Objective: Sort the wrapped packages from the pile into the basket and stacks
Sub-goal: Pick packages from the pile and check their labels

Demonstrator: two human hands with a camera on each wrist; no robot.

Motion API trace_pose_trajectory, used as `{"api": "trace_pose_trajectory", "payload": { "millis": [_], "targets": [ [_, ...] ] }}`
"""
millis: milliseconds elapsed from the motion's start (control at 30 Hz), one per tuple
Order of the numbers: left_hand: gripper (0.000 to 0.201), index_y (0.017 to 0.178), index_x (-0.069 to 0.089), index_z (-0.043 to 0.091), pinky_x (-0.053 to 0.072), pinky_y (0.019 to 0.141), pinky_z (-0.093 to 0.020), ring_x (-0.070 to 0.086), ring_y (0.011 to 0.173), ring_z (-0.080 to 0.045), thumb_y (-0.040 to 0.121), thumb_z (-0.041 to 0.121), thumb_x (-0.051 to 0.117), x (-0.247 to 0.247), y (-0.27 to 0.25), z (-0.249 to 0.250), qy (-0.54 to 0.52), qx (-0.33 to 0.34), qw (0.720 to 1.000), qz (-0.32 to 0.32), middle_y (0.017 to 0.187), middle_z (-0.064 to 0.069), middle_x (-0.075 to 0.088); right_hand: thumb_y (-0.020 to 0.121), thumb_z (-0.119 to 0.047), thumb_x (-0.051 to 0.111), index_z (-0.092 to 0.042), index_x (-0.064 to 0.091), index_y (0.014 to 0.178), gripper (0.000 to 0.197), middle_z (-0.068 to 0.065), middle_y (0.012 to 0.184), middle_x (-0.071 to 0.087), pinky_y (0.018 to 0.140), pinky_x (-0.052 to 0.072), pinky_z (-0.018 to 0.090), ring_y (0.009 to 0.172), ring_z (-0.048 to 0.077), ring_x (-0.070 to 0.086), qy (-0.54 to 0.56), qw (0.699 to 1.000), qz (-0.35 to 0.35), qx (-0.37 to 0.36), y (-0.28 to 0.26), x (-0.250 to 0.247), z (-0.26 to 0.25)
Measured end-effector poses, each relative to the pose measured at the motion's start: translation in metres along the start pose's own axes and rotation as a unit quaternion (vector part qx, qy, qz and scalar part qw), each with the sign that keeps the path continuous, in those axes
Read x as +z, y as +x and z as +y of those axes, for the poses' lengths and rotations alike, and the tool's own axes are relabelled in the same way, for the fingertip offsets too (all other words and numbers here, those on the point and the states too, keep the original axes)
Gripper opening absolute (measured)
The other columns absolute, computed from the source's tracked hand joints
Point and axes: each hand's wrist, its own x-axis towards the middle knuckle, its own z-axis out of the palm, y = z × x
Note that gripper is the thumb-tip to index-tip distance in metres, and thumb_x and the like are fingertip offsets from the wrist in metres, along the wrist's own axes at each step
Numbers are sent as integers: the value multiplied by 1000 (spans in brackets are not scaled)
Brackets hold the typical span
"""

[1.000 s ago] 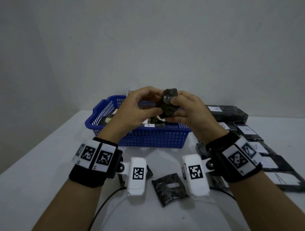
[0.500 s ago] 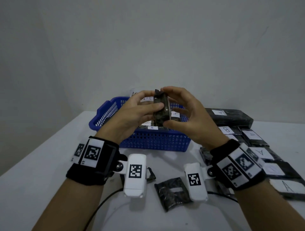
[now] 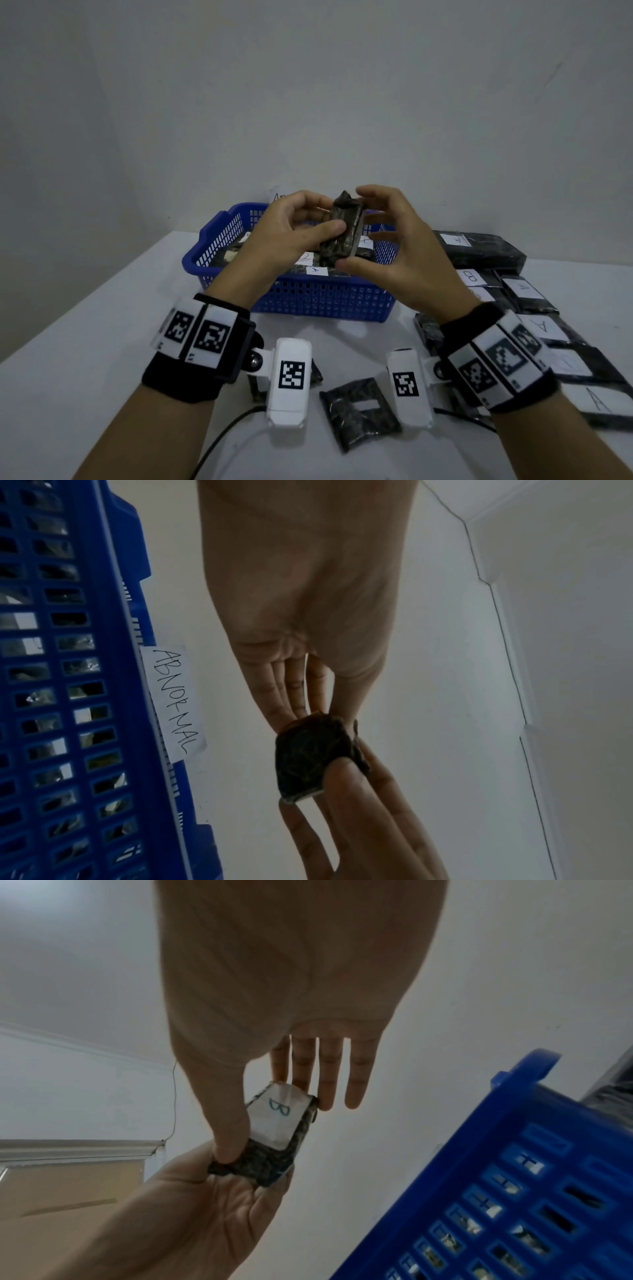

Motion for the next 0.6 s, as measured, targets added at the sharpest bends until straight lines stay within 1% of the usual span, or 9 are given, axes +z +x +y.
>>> {"api": "trace_pose_trajectory", "payload": {
  "millis": [100,200,267,333,400,467,533,567,600],
  "targets": [
    [15,108,67,13,59,71,-25,74,89,-21,93,14,66,-1,4,0,-22,-11,1000,6,100,-9,75,75,-31,88,-28,51,130,66,-10,128,56,91,52,16,113,0,59,-17,1000,18,1,0,-4,0],
    [18,111,67,13,61,75,-29,74,89,-20,99,24,59,-7,20,1,10,-37,999,-7,100,-3,77,74,-30,88,-25,51,131,68,-8,123,58,84,52,15,108,2,60,-65,997,13,50,16,-18,-4],
    [20,112,65,15,61,74,-29,73,84,-18,101,29,55,-9,34,-4,28,-67,997,-11,99,0,77,72,-35,89,-24,48,132,74,-10,117,58,78,50,18,101,5,60,-138,983,-36,113,40,-30,-8],
    [21,111,65,13,59,69,-27,71,78,-18,102,28,53,-9,46,-14,30,-104,994,-18,95,-2,76,70,-40,89,-24,50,129,72,-9,116,59,78,46,26,100,13,58,-232,955,-109,151,73,-38,-9],
    [21,108,64,11,56,67,-28,68,74,-18,104,25,50,-5,52,-29,39,-133,990,-31,92,-6,75,70,-43,89,-24,53,125,69,-5,121,60,79,44,31,102,17,55,-333,904,-212,165,107,-34,-4],
    [20,104,64,10,57,71,-34,67,71,-19,105,22,48,-1,53,-43,50,-149,987,-38,88,-8,74,69,-46,89,-22,56,124,69,-1,124,60,88,48,35,104,21,56,-421,824,-334,180,134,-17,7],
    [19,100,65,9,58,76,-42,66,67,-22,104,20,50,1,55,-51,52,-149,987,-27,80,-8,74,67,-48,89,-17,62,123,69,3,122,65,95,53,42,106,25,61,-475,744,-430,189,150,6,22],
    [18,98,65,10,58,76,-43,66,66,-23,104,19,50,1,56,-54,55,-146,988,-20,76,-8,73,67,-48,89,-15,65,123,69,4,121,68,95,55,42,106,26,64,-494,710,-465,188,153,17,30],
    [18,97,64,10,58,75,-42,65,64,-23,104,18,49,0,56,-55,57,-147,987,-11,74,-8,73,68,-48,88,-13,67,123,68,5,118,70,91,56,38,104,25,66,-511,678,-495,185,154,26,38]
  ]
}}
